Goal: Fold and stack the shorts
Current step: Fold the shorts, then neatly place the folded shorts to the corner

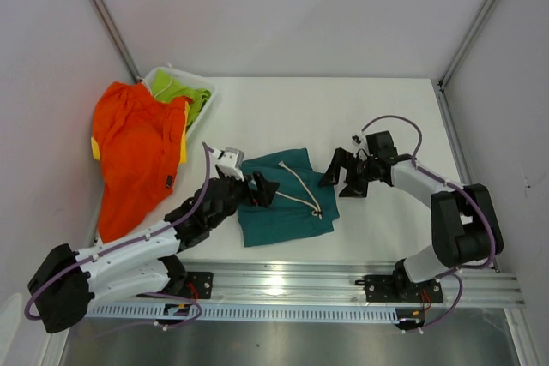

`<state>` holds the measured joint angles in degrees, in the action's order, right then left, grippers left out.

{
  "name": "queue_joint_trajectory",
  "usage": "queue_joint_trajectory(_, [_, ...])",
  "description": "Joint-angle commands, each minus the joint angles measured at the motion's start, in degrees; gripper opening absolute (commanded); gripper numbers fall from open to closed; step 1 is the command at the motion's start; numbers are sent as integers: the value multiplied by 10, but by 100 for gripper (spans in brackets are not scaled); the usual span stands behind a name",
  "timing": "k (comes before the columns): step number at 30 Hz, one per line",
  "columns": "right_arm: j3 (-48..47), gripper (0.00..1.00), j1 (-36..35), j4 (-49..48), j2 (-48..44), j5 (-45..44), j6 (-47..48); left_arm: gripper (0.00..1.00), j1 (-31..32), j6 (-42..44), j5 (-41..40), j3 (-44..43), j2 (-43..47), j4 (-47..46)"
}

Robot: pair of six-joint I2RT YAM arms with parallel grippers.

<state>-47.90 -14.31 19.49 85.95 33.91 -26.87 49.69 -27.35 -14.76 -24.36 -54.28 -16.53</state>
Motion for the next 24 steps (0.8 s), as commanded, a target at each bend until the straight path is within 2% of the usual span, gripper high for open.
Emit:
queue_joint_trajectory(1, [24,100,-4,-65,22,34,9,99,-22,-33,14,-8,16,64])
queue_joint_trajectory(6, [46,100,-19,-109,52,57,7,99,-30,-79,40,7,5,90])
queue_joint_trajectory(10, [62,99,-40,-162,66,75,-5,99,-30,-115,71,52,-15,39])
queue_joint_trajectory(14, [80,99,-58,-227,97,94,-20,99,-30,-139,58,63,-49,46])
queue_joint_trajectory(19, [100,93,-86,-318,151,104,-52,99,-30,-141,49,84,-86,29])
queue_joint_trajectory(24, [88,88,-123,-345,171,99,-69,99,-30,-126,54,97,-117,-5])
